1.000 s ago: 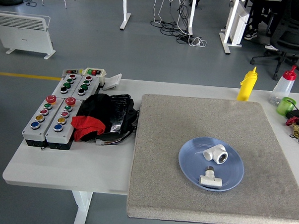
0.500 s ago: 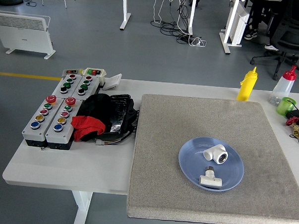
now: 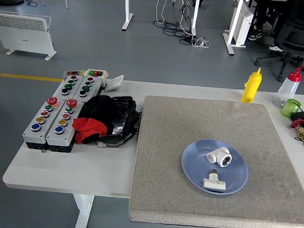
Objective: Pick pipe place plate twice
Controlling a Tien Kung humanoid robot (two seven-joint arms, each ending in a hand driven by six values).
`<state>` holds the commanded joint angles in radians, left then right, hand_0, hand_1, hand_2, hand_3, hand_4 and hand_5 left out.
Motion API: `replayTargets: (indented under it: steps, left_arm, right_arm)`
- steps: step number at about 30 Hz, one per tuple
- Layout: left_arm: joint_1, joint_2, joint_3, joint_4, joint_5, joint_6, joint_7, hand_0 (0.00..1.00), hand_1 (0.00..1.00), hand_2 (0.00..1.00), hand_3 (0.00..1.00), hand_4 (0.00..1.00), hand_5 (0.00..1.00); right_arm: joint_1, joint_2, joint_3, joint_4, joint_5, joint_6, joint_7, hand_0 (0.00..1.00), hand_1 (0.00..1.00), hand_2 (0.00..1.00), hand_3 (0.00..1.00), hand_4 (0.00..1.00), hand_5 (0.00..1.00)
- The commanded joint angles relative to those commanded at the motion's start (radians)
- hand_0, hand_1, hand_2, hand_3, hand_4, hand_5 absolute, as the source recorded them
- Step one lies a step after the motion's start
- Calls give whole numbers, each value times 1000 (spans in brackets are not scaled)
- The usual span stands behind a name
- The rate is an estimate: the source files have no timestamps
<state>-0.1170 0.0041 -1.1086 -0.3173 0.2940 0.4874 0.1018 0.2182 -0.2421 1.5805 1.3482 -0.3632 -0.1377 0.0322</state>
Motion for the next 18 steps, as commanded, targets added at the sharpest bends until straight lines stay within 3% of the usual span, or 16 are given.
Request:
replayTargets:
  steps: [18]
  left_arm:
    - [1,0,-4,0,9,1,6,621,621,608,681,461,998]
  right_arm:
    - [-1,3,-3,-19,-16,-2,1,885,842,889,822,575,510]
